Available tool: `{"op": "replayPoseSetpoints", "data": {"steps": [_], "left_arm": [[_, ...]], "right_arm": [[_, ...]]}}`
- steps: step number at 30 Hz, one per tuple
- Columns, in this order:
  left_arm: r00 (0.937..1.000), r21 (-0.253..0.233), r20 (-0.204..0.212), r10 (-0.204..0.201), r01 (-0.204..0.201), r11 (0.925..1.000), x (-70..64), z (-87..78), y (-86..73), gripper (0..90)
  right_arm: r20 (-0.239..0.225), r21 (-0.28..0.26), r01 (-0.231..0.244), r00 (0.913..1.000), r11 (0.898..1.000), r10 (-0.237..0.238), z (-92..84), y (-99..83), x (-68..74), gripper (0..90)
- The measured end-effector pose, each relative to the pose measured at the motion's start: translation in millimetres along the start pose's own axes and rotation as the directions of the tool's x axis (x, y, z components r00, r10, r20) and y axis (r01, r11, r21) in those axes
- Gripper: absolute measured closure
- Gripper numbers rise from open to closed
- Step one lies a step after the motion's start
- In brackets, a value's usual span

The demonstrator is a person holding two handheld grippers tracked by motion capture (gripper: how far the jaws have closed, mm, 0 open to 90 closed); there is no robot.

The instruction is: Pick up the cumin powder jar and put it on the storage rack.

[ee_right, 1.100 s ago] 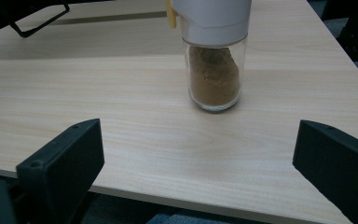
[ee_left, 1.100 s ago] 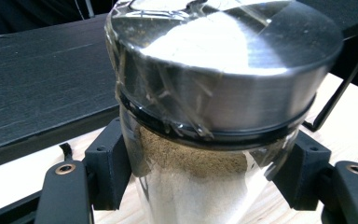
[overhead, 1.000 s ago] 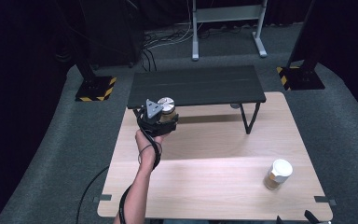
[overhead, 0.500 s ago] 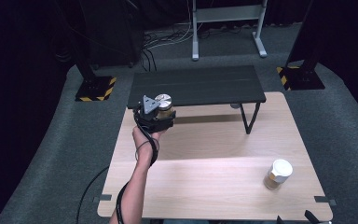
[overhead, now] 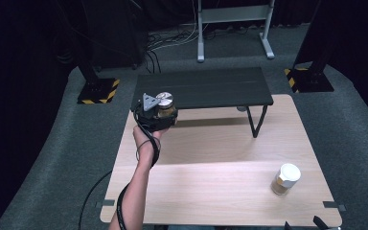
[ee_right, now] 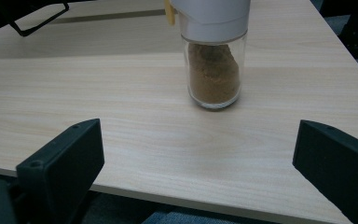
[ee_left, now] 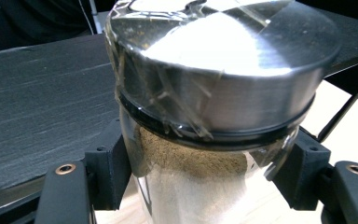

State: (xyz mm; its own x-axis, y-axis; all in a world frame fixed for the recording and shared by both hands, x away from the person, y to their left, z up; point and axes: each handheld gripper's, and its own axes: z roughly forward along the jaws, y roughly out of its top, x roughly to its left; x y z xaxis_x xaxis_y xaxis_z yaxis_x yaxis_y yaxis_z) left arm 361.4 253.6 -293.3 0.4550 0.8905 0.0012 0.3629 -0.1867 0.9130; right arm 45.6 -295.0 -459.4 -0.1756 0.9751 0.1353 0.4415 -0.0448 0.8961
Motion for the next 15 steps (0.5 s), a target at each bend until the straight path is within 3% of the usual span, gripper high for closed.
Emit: {"op": "replayPoseSetpoints", "data": {"steps": [15], "left_arm": [[0.9996,0.002,-0.011,0.025,-0.025,0.9997,0.6,-2.8,18.1,30.4]], "right_arm": [[0.002,0.001,-0.004,1.0,1.0,0.004,-0.6,0.3,-0.6,1.0]]}}
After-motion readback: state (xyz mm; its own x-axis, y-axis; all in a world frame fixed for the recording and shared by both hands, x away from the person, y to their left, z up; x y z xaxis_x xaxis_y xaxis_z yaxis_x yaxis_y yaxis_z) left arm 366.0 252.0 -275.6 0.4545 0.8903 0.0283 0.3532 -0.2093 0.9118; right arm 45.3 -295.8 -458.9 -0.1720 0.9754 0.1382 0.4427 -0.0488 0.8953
